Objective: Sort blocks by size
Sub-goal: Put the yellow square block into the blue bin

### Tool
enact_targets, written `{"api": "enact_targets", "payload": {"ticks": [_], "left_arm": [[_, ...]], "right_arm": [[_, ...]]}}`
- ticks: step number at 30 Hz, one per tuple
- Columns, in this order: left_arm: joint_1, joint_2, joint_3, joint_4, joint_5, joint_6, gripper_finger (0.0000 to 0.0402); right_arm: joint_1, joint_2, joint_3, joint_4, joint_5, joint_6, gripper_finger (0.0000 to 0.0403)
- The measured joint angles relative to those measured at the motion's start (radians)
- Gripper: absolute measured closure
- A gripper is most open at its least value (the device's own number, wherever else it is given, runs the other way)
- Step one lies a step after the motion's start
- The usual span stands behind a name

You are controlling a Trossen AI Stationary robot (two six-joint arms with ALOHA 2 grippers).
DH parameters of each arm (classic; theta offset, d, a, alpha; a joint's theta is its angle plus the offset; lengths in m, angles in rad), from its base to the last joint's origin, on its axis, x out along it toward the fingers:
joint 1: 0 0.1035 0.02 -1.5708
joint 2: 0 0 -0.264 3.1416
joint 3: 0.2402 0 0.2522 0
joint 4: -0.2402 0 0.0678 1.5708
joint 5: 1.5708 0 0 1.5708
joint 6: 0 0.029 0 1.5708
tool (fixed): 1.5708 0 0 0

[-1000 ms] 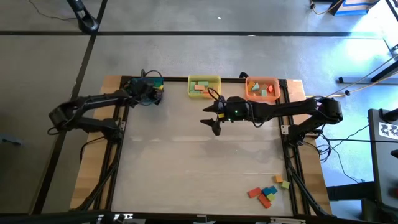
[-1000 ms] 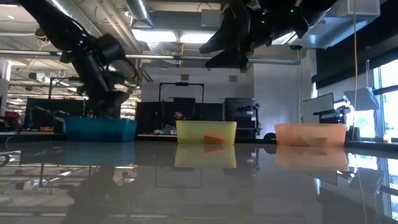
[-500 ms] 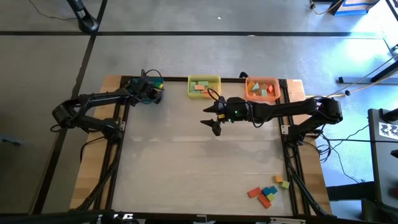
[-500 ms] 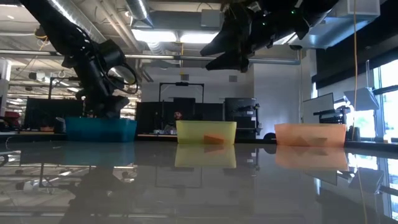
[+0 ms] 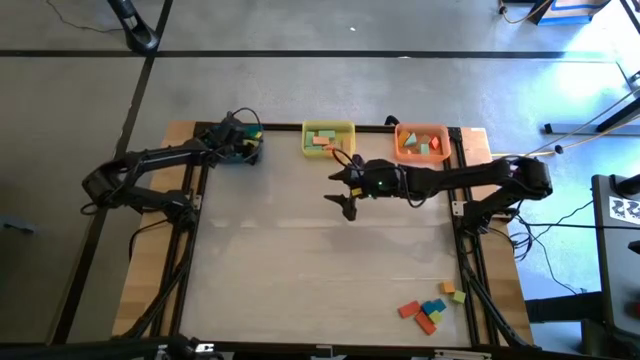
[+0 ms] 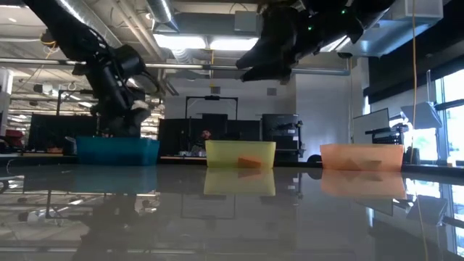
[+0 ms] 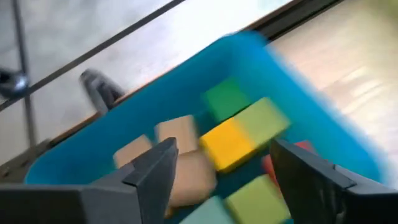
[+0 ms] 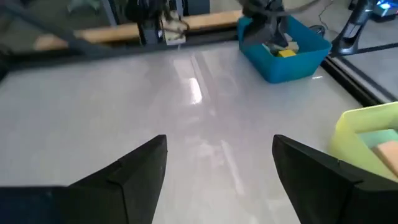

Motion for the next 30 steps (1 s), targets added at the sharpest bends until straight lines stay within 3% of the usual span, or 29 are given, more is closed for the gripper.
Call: {"api": "enact_targets", "payload": {"ticks": [4,9,22,25,30], "left_arm": [[-0.075,-0.076,0.014,0.002,0.065,0.016,0.0152],[-0.212,-0.182,0.015,0.007,0.07,0.026,0.0151],[-0.511,-0.213,0.016,0.095,0.071,0.017,0.0151],[-0.548,-0.213,0.016,0.096,0.07,0.0,0.0151],[-0.583,-0.212,0.016,0.144,0.069,-0.027,0.0151]], "right_arm": [[0.043,-0.073,0.0,-0.121,0.03,-0.03,0.0113],[0.138,-0.18,0.0,-0.435,0.057,0.037,0.0113],[0.507,-0.204,0.0,-0.986,0.055,0.588,0.0114],[0.583,-0.204,0.0,-1.102,0.023,0.675,0.0114],[0.689,-0.204,0.0,-1.23,-0.123,0.791,0.0114]]}}
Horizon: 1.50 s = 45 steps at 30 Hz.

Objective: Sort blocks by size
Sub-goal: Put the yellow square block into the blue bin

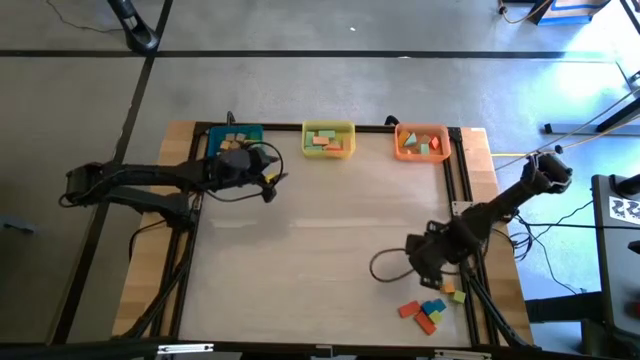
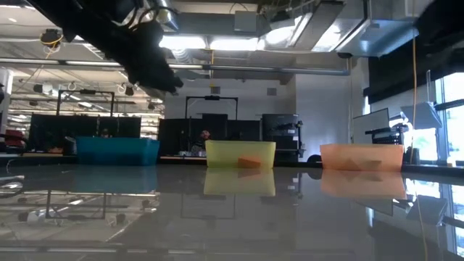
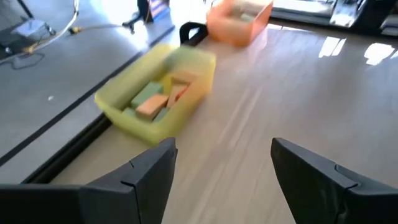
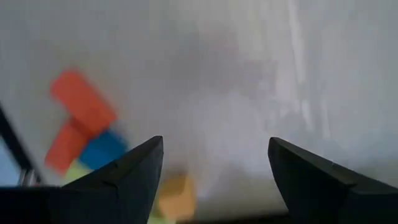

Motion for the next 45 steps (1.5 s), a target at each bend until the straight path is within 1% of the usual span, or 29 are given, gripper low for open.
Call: {"api": "enact_targets", "payload": {"ticks": [2,8,13,16,18,22,27,33,35,37,41,45], "left_arm": [[-0.008,0.0,0.0,0.028,-0.001,-0.002,0.0151],[-0.05,0.0,0.0,0.04,-0.001,-0.008,0.0151],[-0.094,0.0,0.0,0.042,-0.001,-0.018,0.0151],[-0.11,0.0,0.0,0.042,-0.001,-0.034,0.0151],[-0.116,0.0,0.0,0.042,-0.001,-0.035,0.0151],[-0.12,0.0,0.0,0.043,-0.001,-0.034,0.0151],[-0.12,0.0,0.0,0.043,-0.001,-0.034,0.0151],[-0.12,0.0,0.0,0.041,-0.001,-0.034,0.0151],[-0.12,0.0,0.0,0.04,-0.001,-0.034,0.0151],[-0.12,0.0,0.0,0.035,-0.001,-0.033,0.0151],[-0.12,0.0,0.0,0.005,-0.001,-0.033,0.0151],[-0.12,0.0,-0.001,-0.009,-0.001,-0.033,0.0151]], "right_arm": [[0.041,0.004,0.0,0.006,-0.024,0.019,0.0114],[0.196,0.049,0.0,0.011,-0.024,0.024,0.0114],[0.328,0.119,0.0,0.011,-0.028,0.099,0.0114],[0.381,0.156,0.0,0.013,-0.057,0.13,0.0114],[0.411,0.176,0.0,0.017,-0.057,0.149,0.0114],[0.442,0.22,0.0,0.022,-0.018,0.154,0.0114],[0.443,0.278,0.0,0.008,-0.022,0.179,0.0114],[0.443,0.32,0.0,0.039,-0.024,0.185,0.0115],[0.443,0.325,0.0,0.039,-0.024,0.185,0.0124],[0.443,0.327,0.0,0.038,-0.021,0.185,0.0142],[0.443,0.327,-0.001,0.04,-0.015,0.185,0.0191],[0.443,0.327,-0.036,0.1,-0.031,0.185,0.0233]]}}
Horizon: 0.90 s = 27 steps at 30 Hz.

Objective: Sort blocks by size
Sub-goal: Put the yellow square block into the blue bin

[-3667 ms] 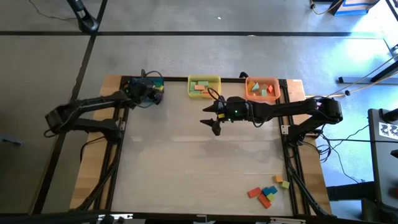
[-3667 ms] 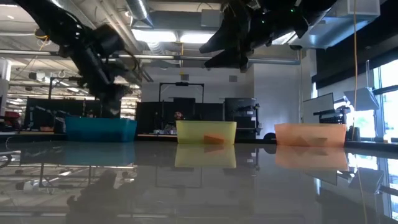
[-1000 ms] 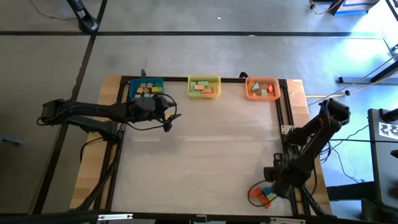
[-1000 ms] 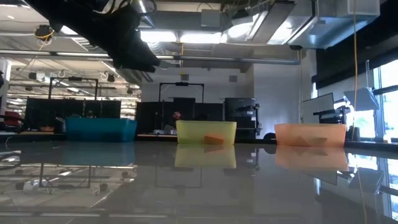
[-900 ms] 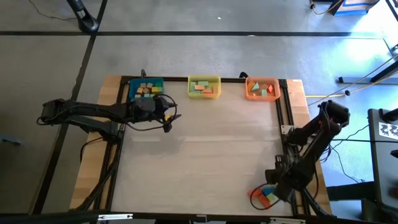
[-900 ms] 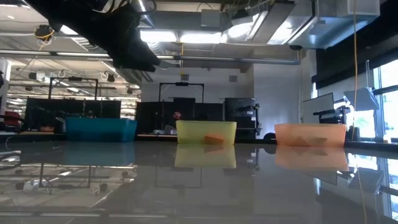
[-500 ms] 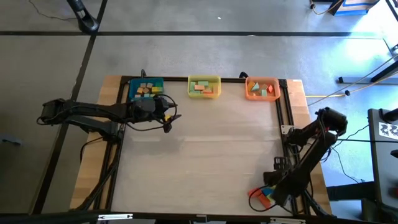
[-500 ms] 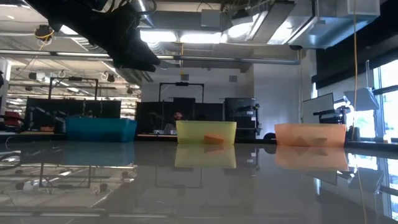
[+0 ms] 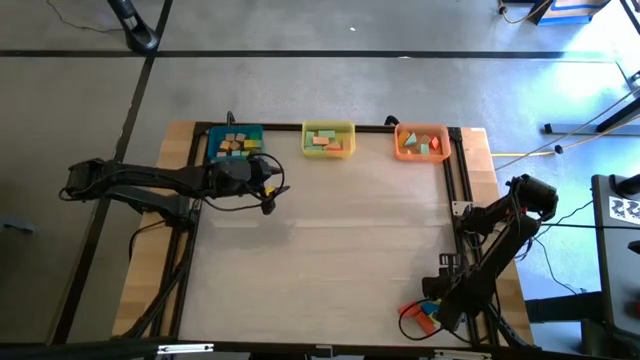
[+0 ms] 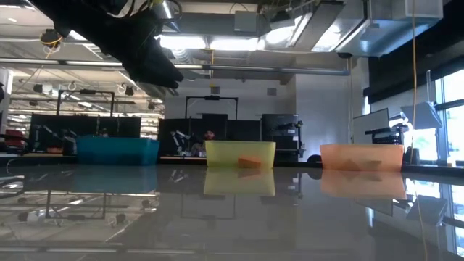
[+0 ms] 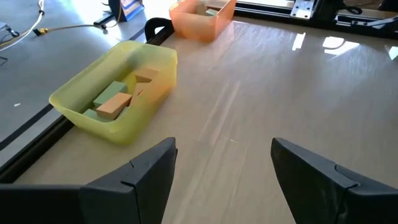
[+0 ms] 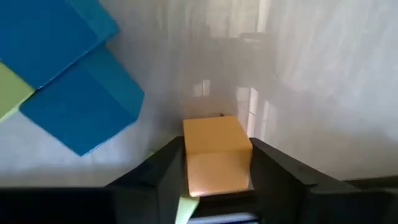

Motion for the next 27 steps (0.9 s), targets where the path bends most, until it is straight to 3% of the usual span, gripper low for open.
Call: {"api": "enact_targets", "payload": {"ticks": [8,14,21,27], "left_arm": [[0.0,0.0,0.0,-0.001,0.0,0.0,0.0151],[0.0,0.0,0.0,0.015,0.0,0.005,0.0151],[0.0,0.0,0.0,0.036,0.0,0.018,0.0151],[0.0,0.0,0.0,0.037,0.0,0.039,0.0151]], "right_arm": [[-0.003,-0.011,-0.032,0.042,-0.002,0.0,0.0254],[-0.028,-0.029,0.048,-0.091,0.043,0.0,0.0269],[-0.141,-0.033,0.148,-0.194,0.257,-0.04,0.0269],[-0.304,-0.034,0.187,-0.146,0.469,-0.166,0.0269]]}}
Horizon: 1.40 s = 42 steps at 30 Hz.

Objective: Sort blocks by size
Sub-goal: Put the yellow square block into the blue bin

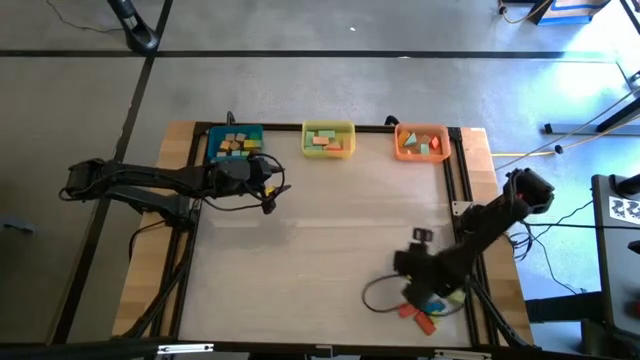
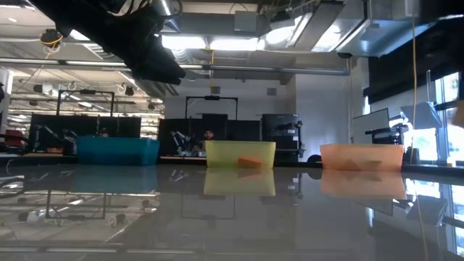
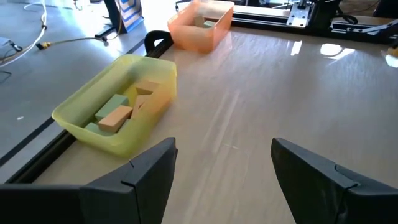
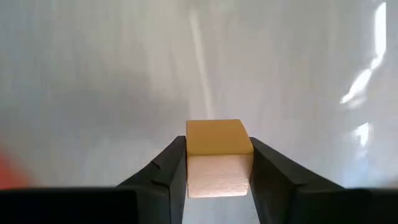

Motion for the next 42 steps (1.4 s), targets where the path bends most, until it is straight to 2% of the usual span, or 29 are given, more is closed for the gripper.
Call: {"api": "enact_targets", "payload": {"ticks": [3,6,11,16,21,25,32,42], "left_arm": [[0.0,0.0,0.0,0.0,0.0,0.014,0.0151],[-0.003,0.0,0.0,0.0,0.0,0.017,0.0151],[-0.031,0.0,0.0,0.029,0.0,0.049,0.0151],[-0.079,0.0,0.0,0.066,0.0,0.117,0.0151],[-0.136,0.024,0.0,0.139,0.0,0.301,0.0151],[-0.146,0.054,0.0,0.207,0.0,0.358,0.0151],[-0.119,0.108,0.0,0.242,0.0,0.409,0.0151],[-0.17,0.213,0.0,0.456,0.011,0.919,0.0151]], "right_arm": [[-0.099,0.0,-0.021,0.171,0.125,-0.189,0.0269],[-0.219,0.0,-0.065,0.377,0.127,-0.405,0.0269],[-0.435,0.0,-0.156,0.659,0.062,-0.665,0.0269],[-0.623,0.0,-0.255,1.054,-0.163,-0.805,0.0269],[-0.752,0.0,-0.327,1.466,-0.399,-0.845,0.0269],[-0.825,0.008,-0.338,1.651,-0.542,-0.82,0.0269],[-0.847,0.019,-0.34,1.857,-0.602,-0.76,0.0269],[-0.844,0.019,-0.338,1.932,-0.592,-0.653,0.0269]]}}
